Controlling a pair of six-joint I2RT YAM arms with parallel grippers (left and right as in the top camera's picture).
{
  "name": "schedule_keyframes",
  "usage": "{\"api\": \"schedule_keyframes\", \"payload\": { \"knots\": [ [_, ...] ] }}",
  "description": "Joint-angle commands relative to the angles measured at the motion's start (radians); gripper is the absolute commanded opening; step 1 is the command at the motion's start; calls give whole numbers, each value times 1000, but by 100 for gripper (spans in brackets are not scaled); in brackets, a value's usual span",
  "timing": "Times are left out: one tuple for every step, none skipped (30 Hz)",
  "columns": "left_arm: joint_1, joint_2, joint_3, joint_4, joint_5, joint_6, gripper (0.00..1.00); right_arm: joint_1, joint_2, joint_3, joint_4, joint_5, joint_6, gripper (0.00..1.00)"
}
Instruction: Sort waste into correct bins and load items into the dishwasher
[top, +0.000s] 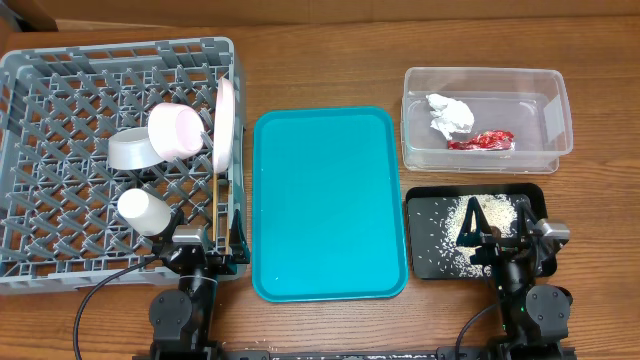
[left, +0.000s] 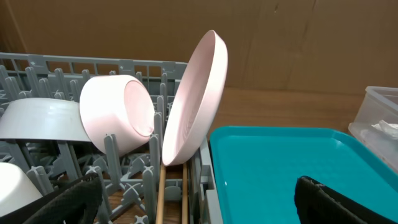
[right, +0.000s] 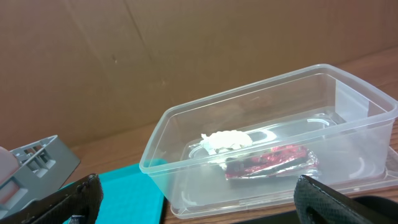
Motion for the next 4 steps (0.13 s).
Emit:
{"api": "schedule_keyframes", "payload": {
  "knots": [
    [-6,-10,-7,3,14,16,100,-2,-5,-10,5,-3,0,100],
    [-6,-10,-7,3,14,16,100,-2,-5,-10,5,-3,0,100],
    [-6,-10,-7,3,14,15,100,-2,-5,-10,5,-3,0,100],
    [-6,-10,-7,3,14,15,100,-2,-5,-10,5,-3,0,100]
  ]
}}
